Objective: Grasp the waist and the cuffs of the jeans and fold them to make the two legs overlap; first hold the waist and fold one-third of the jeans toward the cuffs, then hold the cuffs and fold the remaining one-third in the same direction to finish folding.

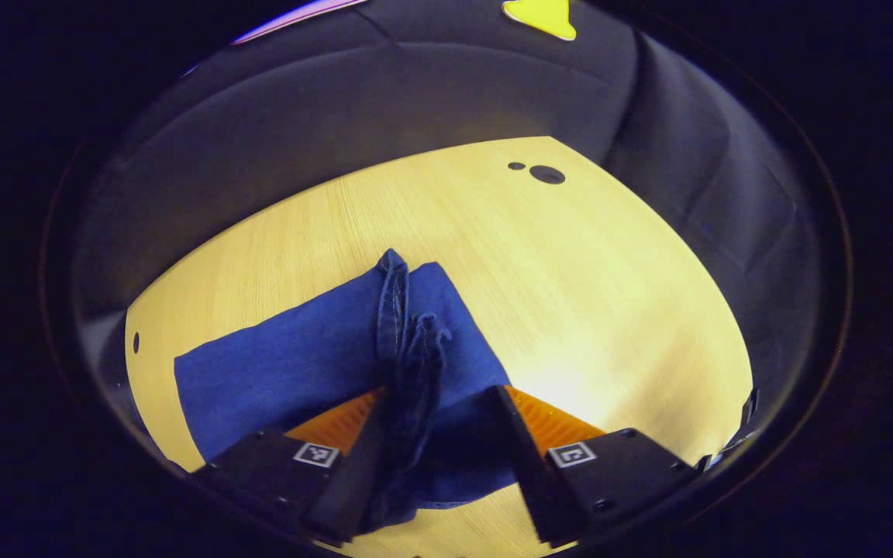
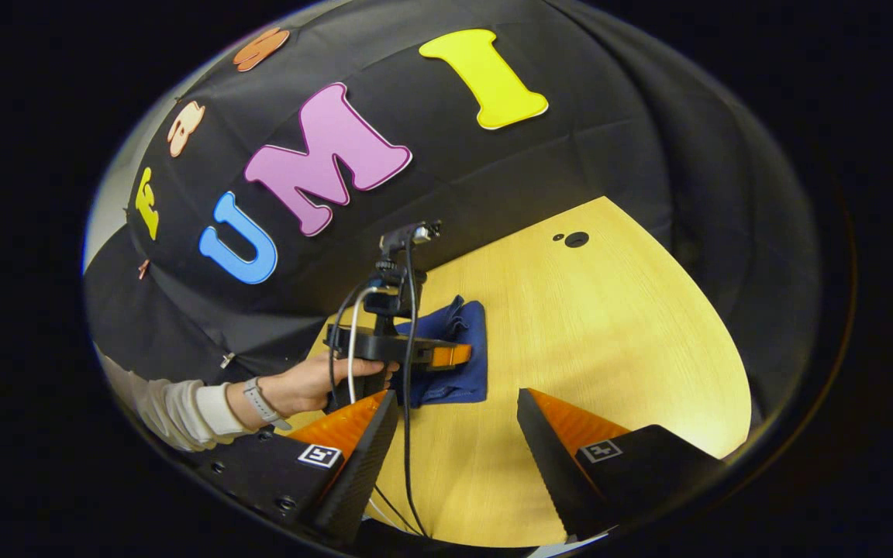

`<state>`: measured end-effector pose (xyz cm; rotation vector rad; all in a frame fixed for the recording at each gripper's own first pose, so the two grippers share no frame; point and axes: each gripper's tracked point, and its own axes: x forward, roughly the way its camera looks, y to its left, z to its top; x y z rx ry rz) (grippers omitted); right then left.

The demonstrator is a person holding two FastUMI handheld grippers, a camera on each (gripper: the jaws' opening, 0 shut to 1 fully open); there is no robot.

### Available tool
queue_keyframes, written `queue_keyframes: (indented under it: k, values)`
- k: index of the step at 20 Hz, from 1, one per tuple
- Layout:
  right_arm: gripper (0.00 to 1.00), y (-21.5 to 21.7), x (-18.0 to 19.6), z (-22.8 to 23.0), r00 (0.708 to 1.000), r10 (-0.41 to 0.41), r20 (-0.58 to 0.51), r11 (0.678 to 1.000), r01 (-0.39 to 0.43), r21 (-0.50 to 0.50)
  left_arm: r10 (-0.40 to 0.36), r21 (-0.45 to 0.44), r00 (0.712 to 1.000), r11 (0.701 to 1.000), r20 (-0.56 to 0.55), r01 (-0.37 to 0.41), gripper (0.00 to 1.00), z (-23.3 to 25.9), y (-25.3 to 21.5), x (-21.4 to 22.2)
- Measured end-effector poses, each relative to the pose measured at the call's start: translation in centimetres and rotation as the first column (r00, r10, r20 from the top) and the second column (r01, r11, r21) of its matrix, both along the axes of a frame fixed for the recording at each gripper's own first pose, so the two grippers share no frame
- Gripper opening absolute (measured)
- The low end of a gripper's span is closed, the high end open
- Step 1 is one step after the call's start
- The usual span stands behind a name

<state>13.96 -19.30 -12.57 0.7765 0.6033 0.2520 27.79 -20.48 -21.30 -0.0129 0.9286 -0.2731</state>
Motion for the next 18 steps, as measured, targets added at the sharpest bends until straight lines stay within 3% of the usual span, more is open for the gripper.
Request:
queue_keyframes:
  k: [1, 2, 4, 7, 10, 11, 12, 14, 18]
  values:
    - [0.95, 0.1, -0.2, 0.5, 1.0, 0.004, 0.012, 1.0, -0.004, -0.008, 0.013, -0.056, 1.0, 0.998, 0.027, -0.012, 0.94, 2.3, -0.4, -1.0]
    - [0.95, 0.0, -0.5, 1.3, 1.0, 0.006, 0.03, 1.0, -0.006, -0.024, 0.043, -0.124, 0.994, 0.992, 0.099, -0.031, 1.0, 5.5, 0.0, -2.2]
    - [0.95, 0.3, -1.0, 3.2, 0.997, -0.003, 0.074, 0.998, 0.007, -0.056, 0.087, -0.193, 0.966, 0.98, 0.245, -0.04, 0.99, 10.8, 2.1, -4.5]
    - [0.95, 0.2, -2.5, 5.9, 0.989, -0.012, 0.148, 0.976, 0.043, -0.212, 0.14, -0.235, 0.877, 0.971, 0.461, -0.031, 0.97, 18.1, 6.2, -10.8]
    - [0.95, 0.5, -4.9, 10.2, 0.965, 0.001, 0.261, 0.919, 0.102, -0.38, 0.168, -0.211, 0.776, 0.976, 0.608, -0.046, 0.97, 22.9, 10.3, -19.3]
    - [1.0, 1.1, -5.9, 12.0, 0.955, 0.005, 0.295, 0.903, 0.123, -0.411, 0.179, -0.195, 0.746, 0.978, 0.642, -0.067, 0.97, 24.1, 11.2, -22.0]
    - [0.97, 2.1, -7.3, 14.9, 0.934, 0.023, 0.357, 0.889, 0.144, -0.434, 0.208, -0.195, 0.702, 0.976, 0.681, -0.1, 0.97, 25.7, 12.4, -25.6]
    - [0.97, 3.1, -9.2, 19.4, 0.892, 0.043, 0.45, 0.855, 0.2, -0.478, 0.256, -0.225, 0.658, 0.965, 0.708, -0.134, 0.96, 27.6, 12.6, -31.2]
    - [0.97, 3.8, -12.4, 26.2, 0.817, 0.005, 0.577, 0.826, 0.322, -0.462, 0.325, -0.302, 0.628, 0.942, 0.707, -0.146, 0.96, 29.6, 12.3, -36.3]
